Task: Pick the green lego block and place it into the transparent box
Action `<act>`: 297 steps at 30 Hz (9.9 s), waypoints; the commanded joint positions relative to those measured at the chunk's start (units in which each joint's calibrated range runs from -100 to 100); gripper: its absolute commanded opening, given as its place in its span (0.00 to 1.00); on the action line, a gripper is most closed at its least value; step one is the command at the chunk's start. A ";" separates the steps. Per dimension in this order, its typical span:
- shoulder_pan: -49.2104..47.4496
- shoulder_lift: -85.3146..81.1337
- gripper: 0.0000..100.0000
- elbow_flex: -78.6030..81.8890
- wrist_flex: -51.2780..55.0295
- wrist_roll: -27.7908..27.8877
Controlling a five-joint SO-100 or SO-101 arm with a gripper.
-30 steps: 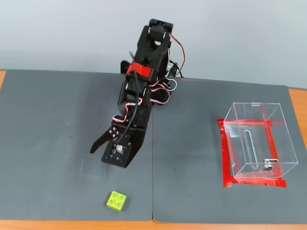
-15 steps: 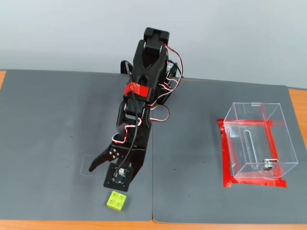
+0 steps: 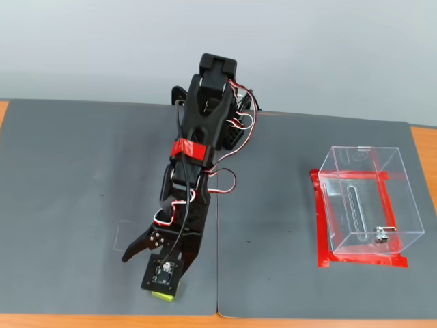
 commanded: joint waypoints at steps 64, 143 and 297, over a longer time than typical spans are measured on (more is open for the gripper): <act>-0.78 11.46 0.44 -7.62 2.38 1.15; -31.14 -28.39 0.13 3.05 3.25 1.73; -10.33 -111.81 0.02 90.16 12.88 1.62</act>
